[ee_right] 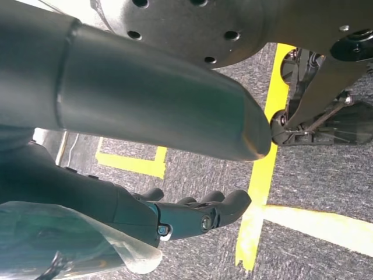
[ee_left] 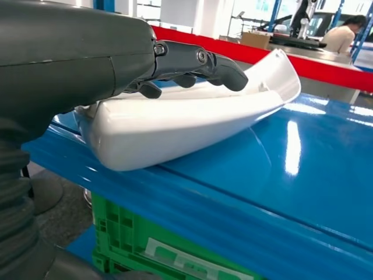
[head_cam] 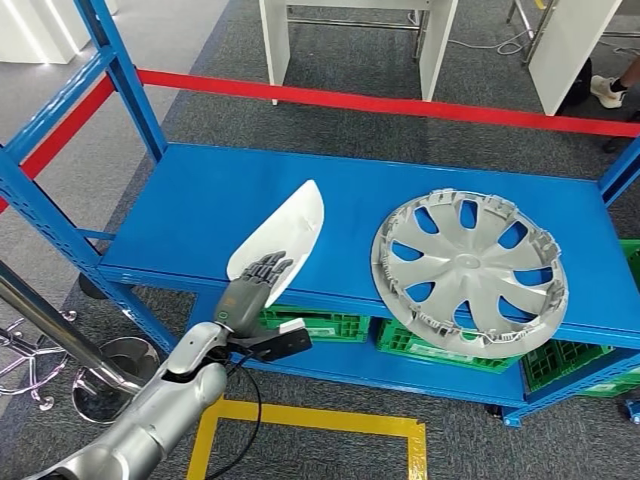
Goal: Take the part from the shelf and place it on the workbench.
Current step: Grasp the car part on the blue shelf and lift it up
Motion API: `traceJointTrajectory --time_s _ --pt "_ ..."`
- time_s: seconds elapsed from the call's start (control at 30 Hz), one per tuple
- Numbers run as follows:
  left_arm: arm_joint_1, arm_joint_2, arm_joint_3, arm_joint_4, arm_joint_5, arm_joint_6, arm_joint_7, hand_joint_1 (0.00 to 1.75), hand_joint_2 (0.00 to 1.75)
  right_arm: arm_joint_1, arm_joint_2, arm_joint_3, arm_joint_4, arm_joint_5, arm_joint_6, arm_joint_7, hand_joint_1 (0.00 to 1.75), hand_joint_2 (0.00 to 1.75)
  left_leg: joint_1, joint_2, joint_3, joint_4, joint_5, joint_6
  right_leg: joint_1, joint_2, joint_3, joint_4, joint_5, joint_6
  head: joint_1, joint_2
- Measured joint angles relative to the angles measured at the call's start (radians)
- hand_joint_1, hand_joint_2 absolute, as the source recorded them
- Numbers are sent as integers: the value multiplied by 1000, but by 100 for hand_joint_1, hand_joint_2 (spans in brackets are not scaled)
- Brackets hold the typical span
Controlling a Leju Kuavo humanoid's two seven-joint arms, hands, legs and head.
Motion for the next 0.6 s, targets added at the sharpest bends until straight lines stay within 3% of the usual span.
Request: traceJointTrajectory --time_s 0.07,0.6 --pt "-10 -7 -9 19 -9 5 5 172 175 0 0 0 0 0 0 -1 0 0 0 0 0 0 0 0 0 0 0 0 0 0 0 0" --pt "-80 -28 -74 61 -40 52 33 175 175 0 0 -3 0 -2 1 -4 0 0 0 0 0 0 0 0 0 0 1 0 0 0 0 0"
